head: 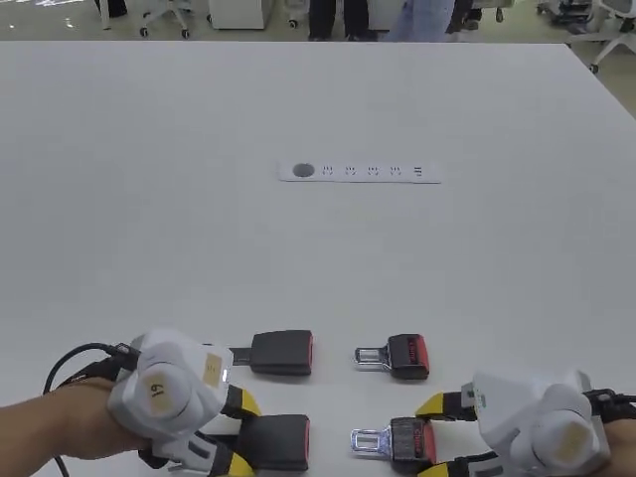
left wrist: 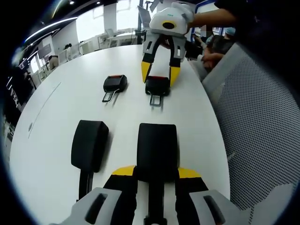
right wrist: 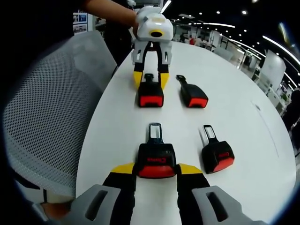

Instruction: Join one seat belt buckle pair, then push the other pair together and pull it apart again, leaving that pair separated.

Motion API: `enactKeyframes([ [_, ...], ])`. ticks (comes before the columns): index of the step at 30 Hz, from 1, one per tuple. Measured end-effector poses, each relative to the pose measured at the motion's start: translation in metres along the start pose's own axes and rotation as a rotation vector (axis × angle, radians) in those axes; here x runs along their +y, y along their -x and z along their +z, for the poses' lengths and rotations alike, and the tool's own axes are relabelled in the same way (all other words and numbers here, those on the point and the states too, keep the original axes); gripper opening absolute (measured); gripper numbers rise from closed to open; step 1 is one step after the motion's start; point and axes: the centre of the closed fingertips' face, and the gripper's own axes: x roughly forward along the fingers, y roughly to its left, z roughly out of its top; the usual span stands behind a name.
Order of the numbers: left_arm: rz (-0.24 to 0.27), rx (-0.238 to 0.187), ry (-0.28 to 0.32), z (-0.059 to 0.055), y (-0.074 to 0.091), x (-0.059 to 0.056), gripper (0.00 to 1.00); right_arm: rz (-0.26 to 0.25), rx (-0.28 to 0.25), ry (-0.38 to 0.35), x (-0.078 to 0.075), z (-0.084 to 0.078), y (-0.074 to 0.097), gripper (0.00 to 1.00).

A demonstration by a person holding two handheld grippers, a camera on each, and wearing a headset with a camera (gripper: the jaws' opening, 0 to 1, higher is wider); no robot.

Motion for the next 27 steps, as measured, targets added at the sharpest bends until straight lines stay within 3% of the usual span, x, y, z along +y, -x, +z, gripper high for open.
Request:
enactKeyframes([
  [27,-0.002,0.008,0.011,0.000,0.000,-0.001,0.31,0.017,-0.013,0.021,0.002,0.019,-0.015,0.30],
])
